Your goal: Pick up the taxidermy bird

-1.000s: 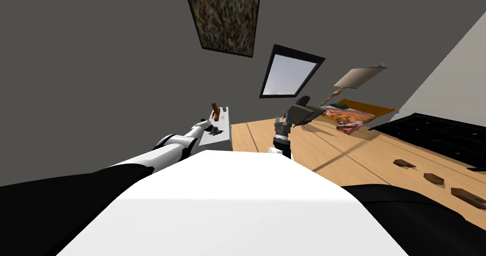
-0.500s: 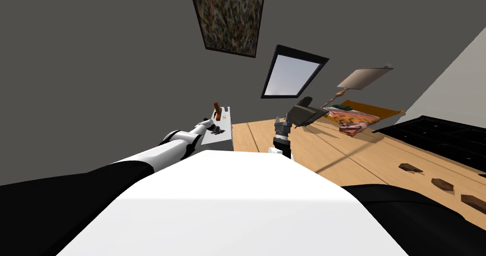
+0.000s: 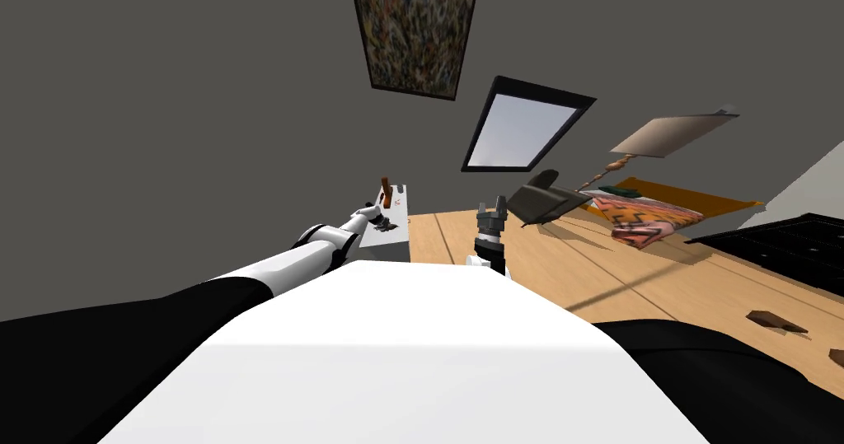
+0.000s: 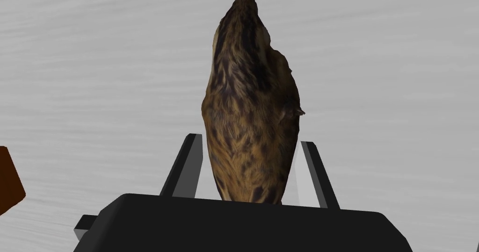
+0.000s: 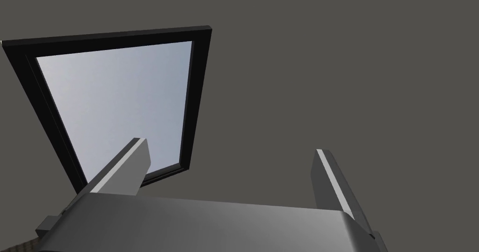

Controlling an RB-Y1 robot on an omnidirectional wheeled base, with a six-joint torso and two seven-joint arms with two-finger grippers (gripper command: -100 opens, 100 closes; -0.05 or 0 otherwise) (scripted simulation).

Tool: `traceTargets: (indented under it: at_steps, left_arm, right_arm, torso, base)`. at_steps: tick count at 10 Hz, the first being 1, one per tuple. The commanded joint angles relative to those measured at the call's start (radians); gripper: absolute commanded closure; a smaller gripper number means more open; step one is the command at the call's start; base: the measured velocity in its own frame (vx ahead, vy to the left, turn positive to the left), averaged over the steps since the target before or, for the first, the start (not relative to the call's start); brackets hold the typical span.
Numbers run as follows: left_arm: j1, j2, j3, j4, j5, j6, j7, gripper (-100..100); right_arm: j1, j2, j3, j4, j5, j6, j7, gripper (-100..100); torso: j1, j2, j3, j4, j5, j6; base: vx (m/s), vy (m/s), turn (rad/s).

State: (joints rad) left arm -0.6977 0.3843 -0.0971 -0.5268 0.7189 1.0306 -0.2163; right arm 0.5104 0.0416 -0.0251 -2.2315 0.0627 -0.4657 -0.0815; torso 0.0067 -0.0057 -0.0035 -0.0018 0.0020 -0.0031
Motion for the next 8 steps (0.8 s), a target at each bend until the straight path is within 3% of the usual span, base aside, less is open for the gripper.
traceTargets:
  at_steps: [1, 3, 5, 6, 7, 8]
  left_arm:
    - [-0.006, -0.023, -0.012, -0.006, -0.017, -0.003, 0.032, 100]
    - [-0.039, -0.086, -0.048, -0.032, -0.067, 0.008, 0.102, 100]
    - [-0.039, -0.086, -0.048, -0.032, -0.067, 0.008, 0.102, 100]
    - [-0.055, -0.118, -0.067, -0.044, -0.093, 0.013, 0.137, 100]
    - [-0.038, -0.102, -0.060, -0.054, -0.083, 0.014, 0.122, 100]
    - [-0.038, -0.104, -0.061, -0.059, -0.085, 0.018, 0.129, 0]
  right_arm:
    - [0.000, 0.000, 0.000, 0.000, 0.000, 0.000, 0.000, 0]
    - [0.000, 0.000, 0.000, 0.000, 0.000, 0.000, 0.000, 0]
    - [0.000, 0.000, 0.000, 0.000, 0.000, 0.000, 0.000, 0]
    - [0.000, 0.000, 0.000, 0.000, 0.000, 0.000, 0.000, 0]
    - [0.000, 0.000, 0.000, 0.000, 0.000, 0.000, 0.000, 0]
    - [0.000, 0.000, 0.000, 0.000, 0.000, 0.000, 0.000, 0]
  torso:
    - [0.000, 0.000, 0.000, 0.000, 0.000, 0.000]
    - [-0.002, -0.001, 0.000, 0.000, 0.000, 0.000]
    - [-0.001, 0.000, 0.000, 0.000, 0.000, -0.001]
    - [-0.003, 0.001, 0.001, 0.000, -0.001, 0.000]
    - [-0.003, 0.001, 0.001, 0.001, -0.001, 0.000]
    - [-0.004, 0.001, 0.001, 0.001, -0.001, 0.000]
  base:
    - [-0.001, 0.076, 0.057]
    - [0.007, 0.088, 0.154]
    - [0.000, 0.056, 0.027]
    - [-0.003, 0.064, 0.134]
    - [0.000, 0.032, 0.021]
    - [0.000, 0.005, -0.005]
